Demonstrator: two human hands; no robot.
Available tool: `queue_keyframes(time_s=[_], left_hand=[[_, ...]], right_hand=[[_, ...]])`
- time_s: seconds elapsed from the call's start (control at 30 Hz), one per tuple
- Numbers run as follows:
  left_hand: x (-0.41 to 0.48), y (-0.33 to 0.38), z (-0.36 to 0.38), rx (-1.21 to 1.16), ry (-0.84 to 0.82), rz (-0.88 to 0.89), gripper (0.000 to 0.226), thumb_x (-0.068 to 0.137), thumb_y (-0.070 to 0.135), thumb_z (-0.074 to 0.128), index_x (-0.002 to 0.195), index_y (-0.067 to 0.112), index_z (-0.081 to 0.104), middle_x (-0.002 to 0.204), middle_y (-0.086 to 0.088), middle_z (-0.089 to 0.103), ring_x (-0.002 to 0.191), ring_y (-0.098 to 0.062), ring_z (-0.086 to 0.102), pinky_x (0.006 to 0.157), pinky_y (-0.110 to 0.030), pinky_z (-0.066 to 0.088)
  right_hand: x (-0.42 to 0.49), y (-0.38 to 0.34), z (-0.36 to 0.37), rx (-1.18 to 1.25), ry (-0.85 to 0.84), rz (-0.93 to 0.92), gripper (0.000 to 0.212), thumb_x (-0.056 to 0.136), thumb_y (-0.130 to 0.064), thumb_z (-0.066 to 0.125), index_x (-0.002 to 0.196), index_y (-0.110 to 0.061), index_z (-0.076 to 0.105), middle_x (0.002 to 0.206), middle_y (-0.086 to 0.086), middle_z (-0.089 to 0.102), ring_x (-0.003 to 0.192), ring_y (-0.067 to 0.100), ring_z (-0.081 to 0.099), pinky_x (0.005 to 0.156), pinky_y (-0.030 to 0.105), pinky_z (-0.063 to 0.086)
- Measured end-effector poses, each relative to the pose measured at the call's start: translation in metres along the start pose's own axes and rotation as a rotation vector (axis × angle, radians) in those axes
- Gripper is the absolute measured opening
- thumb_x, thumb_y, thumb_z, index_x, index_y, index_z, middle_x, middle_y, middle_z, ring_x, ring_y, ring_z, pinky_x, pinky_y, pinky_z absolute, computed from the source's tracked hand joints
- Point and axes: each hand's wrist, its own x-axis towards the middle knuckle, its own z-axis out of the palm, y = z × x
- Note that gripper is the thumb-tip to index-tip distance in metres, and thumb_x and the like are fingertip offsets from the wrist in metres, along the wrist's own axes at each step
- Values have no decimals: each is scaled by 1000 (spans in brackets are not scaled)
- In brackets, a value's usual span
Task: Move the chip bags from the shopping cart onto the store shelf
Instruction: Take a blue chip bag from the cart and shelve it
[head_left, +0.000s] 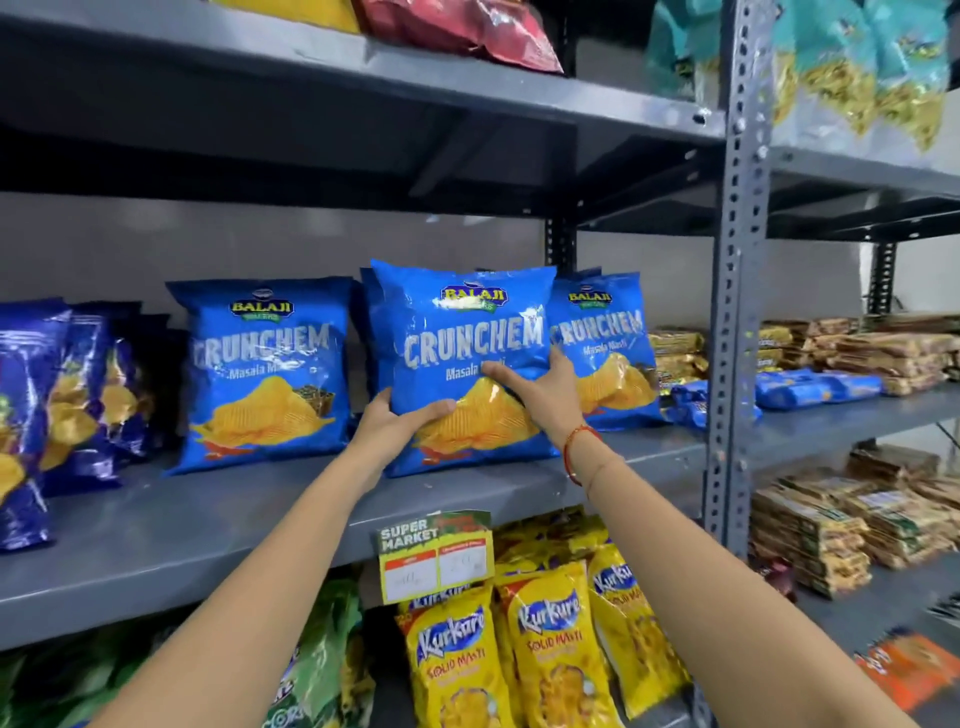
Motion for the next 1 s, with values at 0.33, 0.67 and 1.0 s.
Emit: queue_keyframes(time_s=[0.33, 0.67, 1.0], left_hand=[[-2, -2, 0, 129, 106, -88, 86, 69, 40, 77, 137, 9, 35, 135, -2, 46, 112, -20, 49, 91, -32, 41], [-90, -5, 76, 232, 232, 574, 45, 82, 28, 67, 122, 18, 50, 117, 7, 53, 111, -7, 52, 85, -14, 44], [-177, -138, 225, 255, -370, 361, 36, 78, 17, 67, 113, 10, 58, 105, -7, 66, 96, -14, 62, 80, -32, 52]], right_hand=[[0, 1, 3, -118, 5, 83, 85, 76, -47, 73, 142, -10, 35, 133, -1, 51, 125, 17, 46, 102, 29, 38], [-92, 27, -69, -35, 283, 30, 35, 82, -37, 70, 111, -21, 56, 103, -5, 62, 93, 9, 59, 81, 20, 47], [-250, 142, -189, -184, 514, 405, 34, 85, -29, 69, 110, -9, 58, 87, -6, 61, 80, 5, 59, 79, 25, 51]])
